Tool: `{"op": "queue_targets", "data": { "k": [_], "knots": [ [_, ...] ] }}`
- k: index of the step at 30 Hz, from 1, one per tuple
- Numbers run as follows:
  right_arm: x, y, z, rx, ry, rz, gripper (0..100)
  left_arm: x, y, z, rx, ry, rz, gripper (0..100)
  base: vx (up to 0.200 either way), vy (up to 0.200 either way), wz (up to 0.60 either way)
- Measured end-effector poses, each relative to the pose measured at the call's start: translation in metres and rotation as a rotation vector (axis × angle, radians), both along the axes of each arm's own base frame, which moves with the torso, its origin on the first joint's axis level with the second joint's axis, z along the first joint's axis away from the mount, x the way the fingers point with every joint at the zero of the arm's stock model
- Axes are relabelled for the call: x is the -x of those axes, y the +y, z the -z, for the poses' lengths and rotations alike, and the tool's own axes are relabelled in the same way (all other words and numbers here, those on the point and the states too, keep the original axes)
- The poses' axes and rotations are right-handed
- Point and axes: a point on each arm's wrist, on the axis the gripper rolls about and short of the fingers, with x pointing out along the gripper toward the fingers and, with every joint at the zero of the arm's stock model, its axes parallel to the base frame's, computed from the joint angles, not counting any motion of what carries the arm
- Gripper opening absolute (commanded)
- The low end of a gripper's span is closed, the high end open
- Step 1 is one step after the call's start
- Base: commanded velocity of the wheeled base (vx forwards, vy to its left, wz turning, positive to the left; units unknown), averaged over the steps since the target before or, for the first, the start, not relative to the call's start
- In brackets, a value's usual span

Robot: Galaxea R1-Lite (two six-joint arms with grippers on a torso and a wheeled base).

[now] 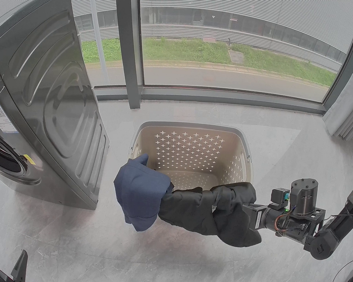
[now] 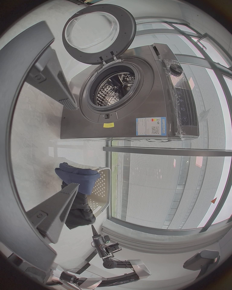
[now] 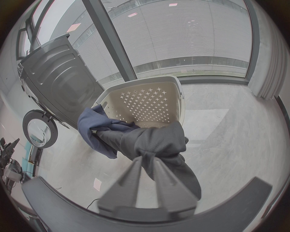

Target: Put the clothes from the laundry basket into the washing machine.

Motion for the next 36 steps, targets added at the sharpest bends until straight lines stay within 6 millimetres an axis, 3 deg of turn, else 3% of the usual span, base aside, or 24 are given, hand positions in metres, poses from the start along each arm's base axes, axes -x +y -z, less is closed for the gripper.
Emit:
{"op": "queue_targets", "data": {
  "k": [7,16,17,25,31,36],
  "knots": [
    [-0.009,-0.001,0.017,0.033,0.048,0.015,100,0.000,0.000,0.000,0.000,0.000,-0.001,100,0.000,0.000,0.00],
    [-0.041,0.006,0.033,0.034,0.039,0.038,100,0.000,0.000,0.000,0.000,0.000,-0.001,100,0.000,0.000,0.00],
    [-0.045,0.006,0.034,0.033,0.037,0.040,0,0.000,0.000,0.000,0.000,0.000,-0.001,100,0.000,0.000,0.00],
    [-0.057,0.011,0.037,0.007,-0.019,0.041,0,0.000,0.000,0.000,0.000,0.000,-0.001,100,0.000,0.000,0.00],
    [-0.047,0.010,0.029,-0.008,-0.038,0.028,0,0.000,0.000,0.000,0.000,0.000,0.000,100,0.000,0.000,0.00],
    [-0.030,0.009,0.009,-0.029,-0.072,0.010,0,0.000,0.000,0.000,0.000,0.000,0.000,100,0.000,0.000,0.00]
  ]
}}
